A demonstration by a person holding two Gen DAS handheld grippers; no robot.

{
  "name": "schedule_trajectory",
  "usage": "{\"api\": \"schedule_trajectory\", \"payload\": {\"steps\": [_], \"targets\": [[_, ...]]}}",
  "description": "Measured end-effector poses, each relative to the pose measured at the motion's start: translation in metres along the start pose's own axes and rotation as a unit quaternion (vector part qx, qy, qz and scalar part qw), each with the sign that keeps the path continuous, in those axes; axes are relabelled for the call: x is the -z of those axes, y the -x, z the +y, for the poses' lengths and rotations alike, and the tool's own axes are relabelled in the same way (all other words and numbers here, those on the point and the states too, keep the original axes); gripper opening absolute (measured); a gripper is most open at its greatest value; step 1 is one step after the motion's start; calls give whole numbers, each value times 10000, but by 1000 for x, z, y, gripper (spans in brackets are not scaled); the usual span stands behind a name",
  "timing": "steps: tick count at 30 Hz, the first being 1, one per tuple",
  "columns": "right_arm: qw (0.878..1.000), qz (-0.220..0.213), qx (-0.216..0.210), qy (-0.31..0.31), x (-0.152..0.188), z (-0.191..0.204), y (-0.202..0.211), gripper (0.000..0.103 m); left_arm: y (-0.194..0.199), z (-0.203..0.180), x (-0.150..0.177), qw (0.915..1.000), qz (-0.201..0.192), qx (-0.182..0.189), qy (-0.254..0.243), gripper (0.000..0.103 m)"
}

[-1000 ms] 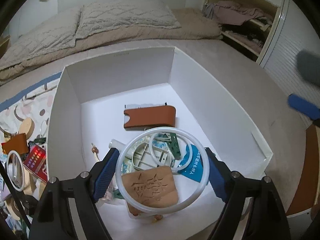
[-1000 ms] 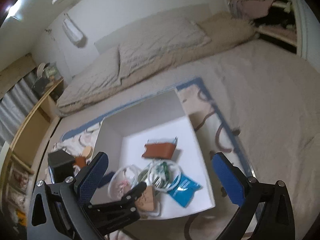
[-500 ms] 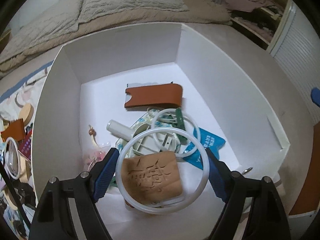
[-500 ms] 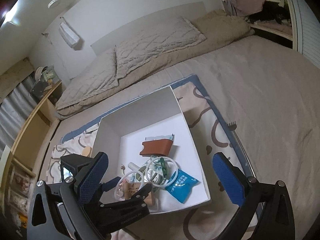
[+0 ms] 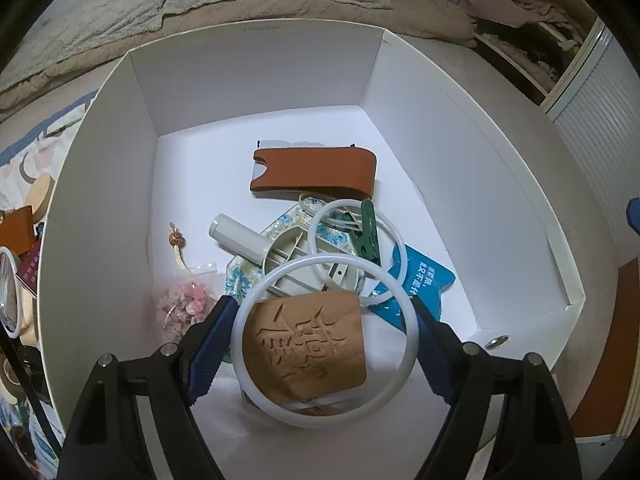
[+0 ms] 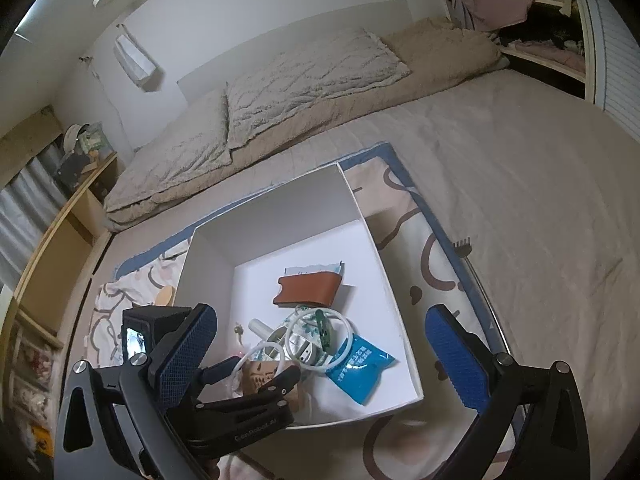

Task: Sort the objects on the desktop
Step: 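Lower the white ring into the box and open the left tool, then withdraw both tools up and back from the white box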

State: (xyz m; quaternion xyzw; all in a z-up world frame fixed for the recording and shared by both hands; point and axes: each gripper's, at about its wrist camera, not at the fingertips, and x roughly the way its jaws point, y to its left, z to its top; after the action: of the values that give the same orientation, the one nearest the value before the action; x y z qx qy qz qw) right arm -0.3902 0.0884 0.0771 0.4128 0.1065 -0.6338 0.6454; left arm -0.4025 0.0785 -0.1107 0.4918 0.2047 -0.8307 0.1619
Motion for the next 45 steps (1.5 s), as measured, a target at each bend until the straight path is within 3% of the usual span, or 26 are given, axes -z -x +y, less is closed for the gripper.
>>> {"api": "schedule_trajectory", "payload": {"steps": [5, 21, 32, 36, 39, 45], "targets": [[10000, 25, 17, 30, 1, 1, -1, 103, 1, 1, 1, 10000, 13, 53, 81, 94], [9998, -61, 53, 184, 5, 3, 4, 103, 2, 2, 0, 9999, -81, -5, 79, 97], [9977, -493, 155, 441, 8, 13, 26, 103, 31, -4, -2, 9985, -542, 38, -120, 97], [9952, -667, 401, 596, 9, 20, 35, 103, 49, -8, -1, 9962, -847, 4, -198, 97], [9946, -727, 395, 623, 8, 25, 40, 103, 64, -11, 1, 9940, -1066, -24, -261, 103], [9928, -805, 447, 771, 14, 32, 48, 103, 92, -7, 7, 9905, -1341, 0, -315, 103]]}}
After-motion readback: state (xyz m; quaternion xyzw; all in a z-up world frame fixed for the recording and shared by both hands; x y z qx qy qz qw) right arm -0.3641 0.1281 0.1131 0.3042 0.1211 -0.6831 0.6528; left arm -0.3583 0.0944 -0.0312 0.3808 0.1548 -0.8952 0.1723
